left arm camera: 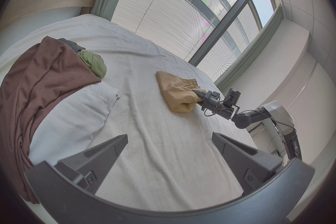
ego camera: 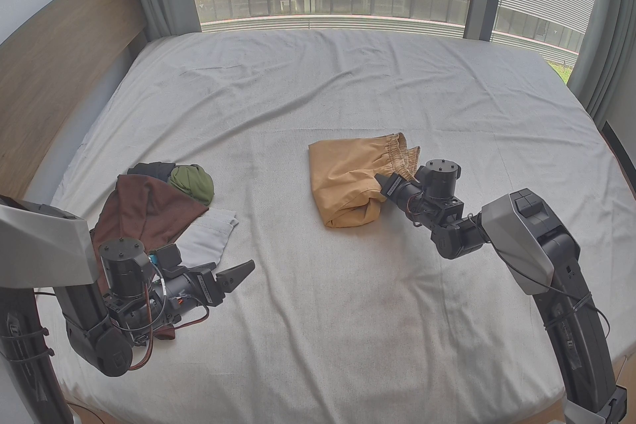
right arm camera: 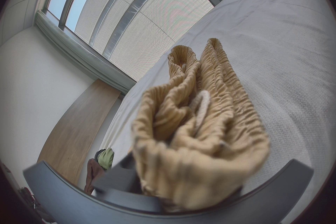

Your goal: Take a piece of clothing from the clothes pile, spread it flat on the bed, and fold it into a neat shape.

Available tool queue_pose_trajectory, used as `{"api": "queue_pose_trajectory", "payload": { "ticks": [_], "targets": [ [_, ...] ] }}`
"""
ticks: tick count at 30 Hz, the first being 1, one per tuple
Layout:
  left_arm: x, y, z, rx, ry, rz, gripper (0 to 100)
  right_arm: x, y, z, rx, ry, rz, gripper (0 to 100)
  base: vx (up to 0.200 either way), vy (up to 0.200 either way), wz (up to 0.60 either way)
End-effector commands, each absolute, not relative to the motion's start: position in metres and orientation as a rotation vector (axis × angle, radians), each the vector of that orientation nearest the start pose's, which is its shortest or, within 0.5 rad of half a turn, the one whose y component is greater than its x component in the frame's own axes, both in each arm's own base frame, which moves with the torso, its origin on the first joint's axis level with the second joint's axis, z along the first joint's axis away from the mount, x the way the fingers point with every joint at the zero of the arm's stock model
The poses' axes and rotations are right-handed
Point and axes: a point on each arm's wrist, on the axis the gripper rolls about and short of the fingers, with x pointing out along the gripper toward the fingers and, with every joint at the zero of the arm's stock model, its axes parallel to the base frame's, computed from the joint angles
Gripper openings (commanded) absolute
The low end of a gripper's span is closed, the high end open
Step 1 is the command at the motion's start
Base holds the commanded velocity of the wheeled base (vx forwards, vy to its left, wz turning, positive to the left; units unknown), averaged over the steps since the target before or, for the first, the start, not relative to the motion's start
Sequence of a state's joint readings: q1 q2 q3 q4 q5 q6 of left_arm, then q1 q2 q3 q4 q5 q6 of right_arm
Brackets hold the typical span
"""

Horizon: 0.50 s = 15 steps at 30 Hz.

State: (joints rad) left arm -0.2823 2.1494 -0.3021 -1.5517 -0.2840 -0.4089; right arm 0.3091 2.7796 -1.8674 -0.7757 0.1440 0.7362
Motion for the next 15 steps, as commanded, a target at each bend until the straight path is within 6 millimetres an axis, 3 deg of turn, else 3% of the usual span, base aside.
{"api": "queue_pose_trajectory", "payload": {
  "ticks": [1, 9, 15],
  "targets": [
    [0.273, -0.086, 0.034, -0.396, 0.406, -0.494, 100, 0.518, 0.168, 0.002, 0.7, 0.298, 0.377, 100, 0.0, 0.0, 0.0],
    [0.273, -0.086, 0.034, -0.394, 0.404, -0.494, 100, 0.482, 0.149, 0.011, 0.62, 0.359, 0.319, 100, 0.0, 0.0, 0.0],
    [0.273, -0.087, 0.035, -0.394, 0.4, -0.497, 100, 0.435, 0.139, 0.02, 0.589, 0.448, 0.308, 100, 0.0, 0.0, 0.0]
  ]
}}
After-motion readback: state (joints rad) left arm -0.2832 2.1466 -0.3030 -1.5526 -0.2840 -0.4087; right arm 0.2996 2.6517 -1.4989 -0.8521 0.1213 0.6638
